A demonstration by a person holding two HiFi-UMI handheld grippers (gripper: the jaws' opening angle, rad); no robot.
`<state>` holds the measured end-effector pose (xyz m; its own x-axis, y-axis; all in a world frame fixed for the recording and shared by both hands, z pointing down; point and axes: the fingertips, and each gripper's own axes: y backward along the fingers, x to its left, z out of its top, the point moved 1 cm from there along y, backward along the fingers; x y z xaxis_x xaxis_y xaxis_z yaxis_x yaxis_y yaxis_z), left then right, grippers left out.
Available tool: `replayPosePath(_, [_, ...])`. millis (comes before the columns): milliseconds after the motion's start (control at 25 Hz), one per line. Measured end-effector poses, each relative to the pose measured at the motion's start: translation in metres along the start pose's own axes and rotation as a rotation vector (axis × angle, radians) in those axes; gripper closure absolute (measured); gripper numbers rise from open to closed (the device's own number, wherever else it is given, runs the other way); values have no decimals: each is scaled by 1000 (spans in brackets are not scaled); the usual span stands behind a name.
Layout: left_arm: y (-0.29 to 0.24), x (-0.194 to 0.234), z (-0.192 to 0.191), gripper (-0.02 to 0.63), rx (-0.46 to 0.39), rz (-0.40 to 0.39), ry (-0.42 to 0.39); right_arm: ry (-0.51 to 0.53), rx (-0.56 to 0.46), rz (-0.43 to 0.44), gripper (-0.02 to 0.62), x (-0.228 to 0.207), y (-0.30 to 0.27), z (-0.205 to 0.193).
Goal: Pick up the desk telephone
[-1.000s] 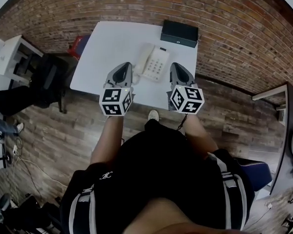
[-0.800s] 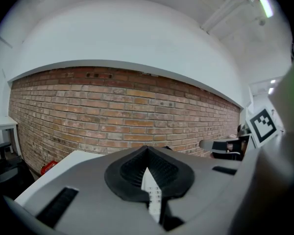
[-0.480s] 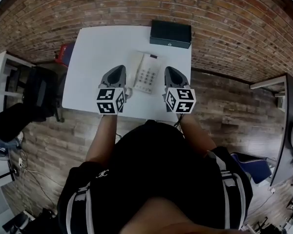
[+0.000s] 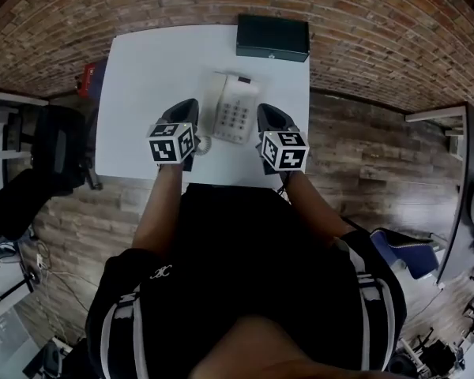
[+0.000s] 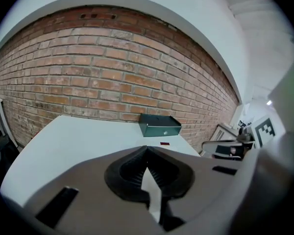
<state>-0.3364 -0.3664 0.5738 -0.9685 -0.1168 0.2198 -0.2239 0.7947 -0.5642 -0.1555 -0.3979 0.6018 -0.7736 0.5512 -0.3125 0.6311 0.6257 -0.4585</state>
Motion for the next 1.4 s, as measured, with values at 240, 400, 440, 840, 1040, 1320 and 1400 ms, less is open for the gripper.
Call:
replayPosePath(240, [-24,18,-12,607,93,-102,-39,-92,24,-71,595,-6,-10,-13])
replayPosePath(400, [-39,18,-26,474,182,-265,1,-184,38,-64,526,0,-22,-22])
replayPosePath(440, [-42,18,-29,358,199,-292,3,-196,44,-63,490,1,-25,-25])
replayPosePath(840, [-65,22,-52,308,329,-421,81,-338,97,-83,391,-13,-54,-48])
replayPosePath(1040, [-79,19,-54,307,354,-491,180,-439,85,-61,383,-22,-62,-55])
replayPosePath(1320, [-93,8,-65,256,437,-635,303,-524,156,-12,380,-24,-72,-73])
replayPosePath(1400, [-97,8,-70,255,458,-647,310,-542,171,-1,373,-25,-75,-76])
